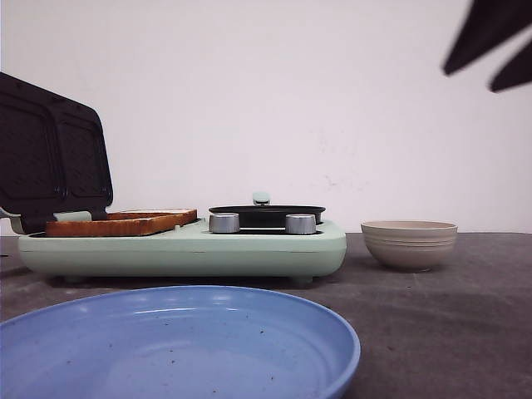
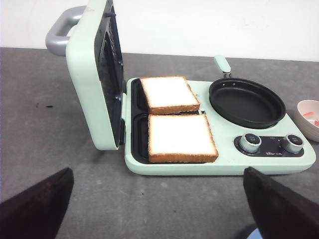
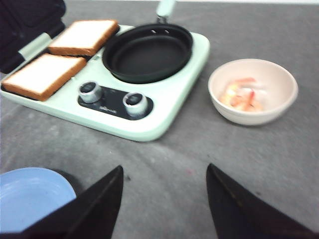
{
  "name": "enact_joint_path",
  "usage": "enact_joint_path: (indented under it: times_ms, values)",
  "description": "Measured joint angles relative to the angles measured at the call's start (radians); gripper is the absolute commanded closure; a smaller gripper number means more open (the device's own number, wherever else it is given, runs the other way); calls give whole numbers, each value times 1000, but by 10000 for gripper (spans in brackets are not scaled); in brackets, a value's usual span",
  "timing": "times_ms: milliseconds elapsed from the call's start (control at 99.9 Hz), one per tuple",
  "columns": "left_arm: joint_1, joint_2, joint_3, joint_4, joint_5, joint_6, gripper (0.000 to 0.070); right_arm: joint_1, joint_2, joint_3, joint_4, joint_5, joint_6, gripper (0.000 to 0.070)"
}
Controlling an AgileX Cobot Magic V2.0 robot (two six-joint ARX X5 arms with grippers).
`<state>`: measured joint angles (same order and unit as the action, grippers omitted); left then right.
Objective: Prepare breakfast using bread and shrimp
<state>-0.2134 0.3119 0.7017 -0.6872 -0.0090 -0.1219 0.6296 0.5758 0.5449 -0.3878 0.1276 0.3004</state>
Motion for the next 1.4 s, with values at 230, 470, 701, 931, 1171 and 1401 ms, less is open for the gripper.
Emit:
enact_joint_path:
  times_ms: [230,470,701,931,1171,1401]
  values:
    - [0,0,0,-6,0,0,0,0,-95,-6,-133,26,19,383]
    - [0,0,0,-6,0,-6,0,0,-98,-7,-176,27,19,383]
    - [0,0,0,19,-16,-119,0,0,-98,-7,-176,27,19,383]
    - [18,25,3,159,-23,-235,0,0,-98,-7,-176,27,19,383]
    - [116,165,88,208,-13,-269,27,0,-98,-7,-177,25,19,383]
    - [300,351,222,274,167,-302,107,0,-98,-7,-203,22,19,383]
